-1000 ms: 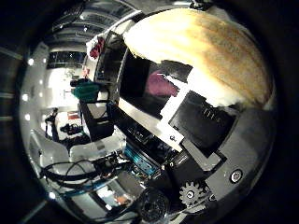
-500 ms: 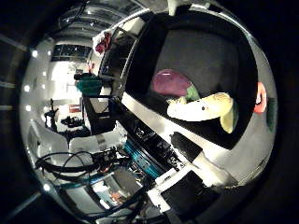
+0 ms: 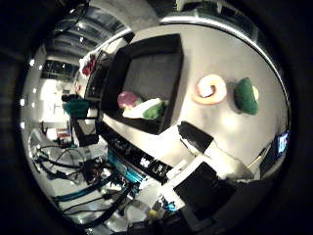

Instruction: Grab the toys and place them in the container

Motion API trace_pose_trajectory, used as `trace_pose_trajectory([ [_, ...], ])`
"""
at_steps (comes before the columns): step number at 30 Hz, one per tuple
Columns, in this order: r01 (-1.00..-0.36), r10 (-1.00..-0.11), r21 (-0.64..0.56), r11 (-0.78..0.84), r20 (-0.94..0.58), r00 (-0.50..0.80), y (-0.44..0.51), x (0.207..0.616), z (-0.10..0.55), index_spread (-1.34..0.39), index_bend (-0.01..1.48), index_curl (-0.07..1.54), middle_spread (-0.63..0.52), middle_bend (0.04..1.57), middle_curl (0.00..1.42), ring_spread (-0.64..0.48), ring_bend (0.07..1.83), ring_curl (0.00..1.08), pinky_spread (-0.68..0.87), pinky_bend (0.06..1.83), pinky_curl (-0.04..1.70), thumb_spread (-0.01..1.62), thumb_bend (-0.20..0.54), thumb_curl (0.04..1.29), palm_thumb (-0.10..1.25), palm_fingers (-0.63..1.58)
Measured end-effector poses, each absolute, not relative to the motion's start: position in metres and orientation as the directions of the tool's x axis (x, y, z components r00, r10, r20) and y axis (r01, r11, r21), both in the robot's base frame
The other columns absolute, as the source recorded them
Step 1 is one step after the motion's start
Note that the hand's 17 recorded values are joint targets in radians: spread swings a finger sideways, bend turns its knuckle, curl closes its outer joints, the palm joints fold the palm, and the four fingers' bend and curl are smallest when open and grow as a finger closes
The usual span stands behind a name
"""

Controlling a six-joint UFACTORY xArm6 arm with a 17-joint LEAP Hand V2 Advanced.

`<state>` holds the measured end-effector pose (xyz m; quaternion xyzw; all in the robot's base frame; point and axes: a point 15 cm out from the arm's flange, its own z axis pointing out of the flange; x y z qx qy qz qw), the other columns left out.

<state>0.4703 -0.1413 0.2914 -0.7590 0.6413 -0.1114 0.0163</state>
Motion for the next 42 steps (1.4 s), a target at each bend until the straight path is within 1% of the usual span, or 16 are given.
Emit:
trace_pose_trajectory([
  [5, -0.991, -0.992, -0.128, -0.039, 0.127, 0.022, -0.21, 0.464, 0.258, -0.4, 0.16, 0.28, -0.02, 0.32, 0.34, 0.09, 0.4, 0.24, 0.44, 0.36, 0.29, 1.07, -0.021, 0.36, 0.77, 0.28],
  [12, -0.993, -0.991, -0.109, 0.043, 0.123, -0.056, -0.274, 0.492, 0.236, -0.38, 0.15, 0.27, -0.02, 0.32, 0.34, 0.09, 0.39, 0.23, 0.44, 0.38, 0.29, 1.07, -0.027, 0.35, 0.74, 0.26],
  [16, -0.993, -0.991, -0.098, 0.065, 0.114, -0.076, -0.294, 0.507, 0.221, -0.34, 0.14, 0.26, -0.01, 0.29, 0.33, 0.12, 0.39, 0.23, 0.43, 0.42, 0.29, 1.06, -0.03, 0.33, 0.69, 0.21],
  [22, -0.996, -0.992, -0.056, 0.074, 0.096, -0.079, -0.309, 0.525, 0.198, -0.31, 0.15, 0.25, 0.02, 0.27, 0.33, 0.15, 0.4, 0.23, 0.43, 0.46, 0.3, 1.04, -0.029, 0.32, 0.62, 0.17],
  [28, -0.997, -0.995, 0.026, 0.07, 0.068, -0.068, -0.312, 0.534, 0.17, -0.3, 0.14, 0.25, 0.04, 0.26, 0.33, 0.17, 0.38, 0.23, 0.42, 0.48, 0.3, 1.02, -0.029, 0.3, 0.58, 0.13],
  [38, -0.995, -0.999, 0.096, 0.002, 0.037, 0.001, -0.273, 0.547, 0.118, -0.28, 0.15, 0.25, 0.06, 0.26, 0.33, 0.18, 0.39, 0.24, 0.42, 0.49, 0.3, 1.01, -0.028, 0.3, 0.54, 0.12],
  [42, -0.995, -0.999, 0.099, -0.029, 0.034, 0.032, -0.253, 0.559, 0.099, -0.28, 0.15, 0.25, 0.06, 0.26, 0.33, 0.18, 0.39, 0.24, 0.42, 0.5, 0.3, 1.01, -0.026, 0.3, 0.54, 0.12],
])
